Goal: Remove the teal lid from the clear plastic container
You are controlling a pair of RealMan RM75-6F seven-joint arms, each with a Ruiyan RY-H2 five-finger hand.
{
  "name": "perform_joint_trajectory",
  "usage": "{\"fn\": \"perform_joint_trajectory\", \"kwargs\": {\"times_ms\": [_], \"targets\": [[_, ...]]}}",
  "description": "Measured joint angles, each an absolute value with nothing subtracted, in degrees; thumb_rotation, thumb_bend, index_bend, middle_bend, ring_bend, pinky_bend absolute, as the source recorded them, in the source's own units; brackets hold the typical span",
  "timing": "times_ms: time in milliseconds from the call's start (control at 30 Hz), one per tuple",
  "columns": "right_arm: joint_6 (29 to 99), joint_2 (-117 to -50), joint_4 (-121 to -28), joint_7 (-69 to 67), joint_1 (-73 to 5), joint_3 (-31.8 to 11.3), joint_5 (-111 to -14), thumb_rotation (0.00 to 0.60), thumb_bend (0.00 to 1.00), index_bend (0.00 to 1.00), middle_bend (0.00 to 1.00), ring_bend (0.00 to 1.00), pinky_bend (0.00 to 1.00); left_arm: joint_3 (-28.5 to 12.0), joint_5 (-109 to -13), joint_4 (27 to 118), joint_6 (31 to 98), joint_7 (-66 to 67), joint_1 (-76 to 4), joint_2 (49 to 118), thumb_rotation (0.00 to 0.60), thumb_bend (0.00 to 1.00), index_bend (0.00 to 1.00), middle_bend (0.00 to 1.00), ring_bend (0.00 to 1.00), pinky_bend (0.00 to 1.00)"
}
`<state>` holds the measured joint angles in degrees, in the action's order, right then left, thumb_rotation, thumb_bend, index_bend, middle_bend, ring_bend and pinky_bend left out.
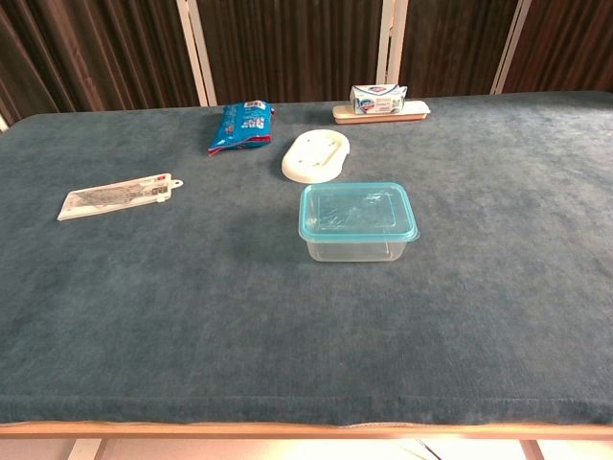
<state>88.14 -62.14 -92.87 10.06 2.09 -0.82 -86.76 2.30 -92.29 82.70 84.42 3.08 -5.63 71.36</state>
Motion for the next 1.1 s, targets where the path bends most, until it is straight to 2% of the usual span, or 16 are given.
{"fn": "perform_joint_trajectory", "kwargs": {"times_ms": [300,500,733,900,1100], "targets": [[88.9,-62.3,-93.3,10.6,2.3,-0.5,-88.0,0.6,0.16,0.0,0.0,0.0,0.0,2.7,-98.4,81.1,84.5,-5.0,-9.0,73.1,0.6,0.32,0.0,0.0,0.0,0.0],[88.3,-62.0,-93.5,9.8,2.1,-0.4,-88.1,0.6,0.16,0.0,0.0,0.0,0.0,2.2,-103.0,84.4,75.4,-9.5,-18.6,75.2,0.6,0.33,0.0,0.0,0.0,0.0],[88.2,-60.8,-93.5,7.2,2.1,0.1,-89.0,0.6,0.16,0.0,0.0,0.0,0.0,-3.5,-99.7,87.8,61.7,-4.2,-29.6,83.4,0.6,0.32,0.0,0.0,0.0,0.0],[87.1,-60.1,-93.4,5.9,1.8,0.4,-89.1,0.6,0.16,0.0,0.0,0.0,0.0,-7.7,-93.7,86.7,56.4,0.7,-34.5,90.9,0.6,0.32,0.0,0.0,0.0,0.0],[86.5,-59.4,-93.4,4.0,1.5,0.7,-89.2,0.6,0.16,0.0,0.0,0.0,0.0,-11.6,-86.8,81.1,51.1,6.6,-40.3,98.9,0.6,0.32,0.0,0.0,0.0,0.0]]}}
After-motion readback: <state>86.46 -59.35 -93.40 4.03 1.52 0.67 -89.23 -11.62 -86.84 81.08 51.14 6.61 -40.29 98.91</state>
